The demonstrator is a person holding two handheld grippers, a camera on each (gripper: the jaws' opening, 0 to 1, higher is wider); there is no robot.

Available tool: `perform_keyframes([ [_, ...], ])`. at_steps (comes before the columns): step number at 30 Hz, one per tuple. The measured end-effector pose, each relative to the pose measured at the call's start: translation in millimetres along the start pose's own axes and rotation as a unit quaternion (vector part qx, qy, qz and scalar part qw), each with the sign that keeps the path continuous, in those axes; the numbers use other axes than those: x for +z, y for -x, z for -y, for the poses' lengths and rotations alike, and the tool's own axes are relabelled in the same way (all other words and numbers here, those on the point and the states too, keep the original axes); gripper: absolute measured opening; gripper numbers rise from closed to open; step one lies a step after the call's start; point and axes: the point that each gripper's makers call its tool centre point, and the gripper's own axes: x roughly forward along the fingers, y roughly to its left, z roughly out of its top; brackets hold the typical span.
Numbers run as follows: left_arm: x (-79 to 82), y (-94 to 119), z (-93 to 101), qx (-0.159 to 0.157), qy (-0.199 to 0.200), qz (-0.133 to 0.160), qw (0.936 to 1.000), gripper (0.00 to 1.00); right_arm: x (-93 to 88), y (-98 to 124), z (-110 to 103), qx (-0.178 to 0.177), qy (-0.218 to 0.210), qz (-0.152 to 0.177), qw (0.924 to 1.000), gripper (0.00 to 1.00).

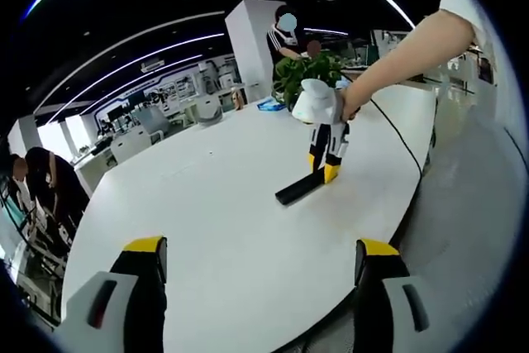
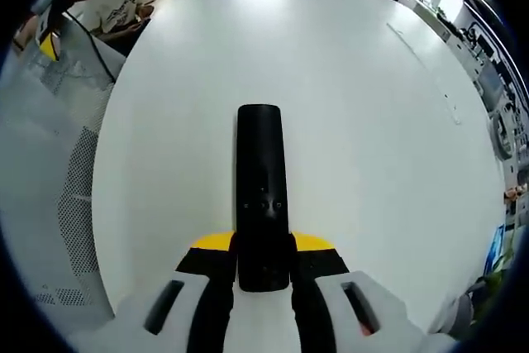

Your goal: Press the specified remote control buttons in sequence, fully releasing each button before pressing the next.

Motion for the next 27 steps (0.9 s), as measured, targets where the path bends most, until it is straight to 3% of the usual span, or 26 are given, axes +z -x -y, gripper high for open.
perform_keyframes([
  [4, 0.3, 0.2, -0.1, 0.0, 0.0, 0.001, 1.0, 0.93, -0.4, 0.4, -1.1, -0.001, 0.011, 0.0, 0.9999, 0.25],
  [11, 1.0, 0.4, -0.7, 0.002, 0.0, 0.003, 1.0, 0.93, 0.1, 0.8, 0.5, -0.013, -0.019, 0.013, 0.9996, 0.26],
  [16, 1.2, 0.2, -0.2, 0.001, 0.0, 0.003, 1.0, 0.93, 5.4, 4.3, 1.7, -0.032, -0.045, 0.049, 0.9972, 0.28],
  [22, 0.8, -0.4, 1.1, -0.002, -0.002, 0.001, 1.0, 0.93, 7.3, 12.3, 7.0, -0.054, -0.104, 0.095, 0.9885, 0.37],
  [27, 5.5, 0.6, 0.4, -0.008, 0.027, 0.016, 0.9995, 0.93, 16.5, 28.0, 13.8, -0.102, -0.128, 0.152, 0.9746, 0.41],
])
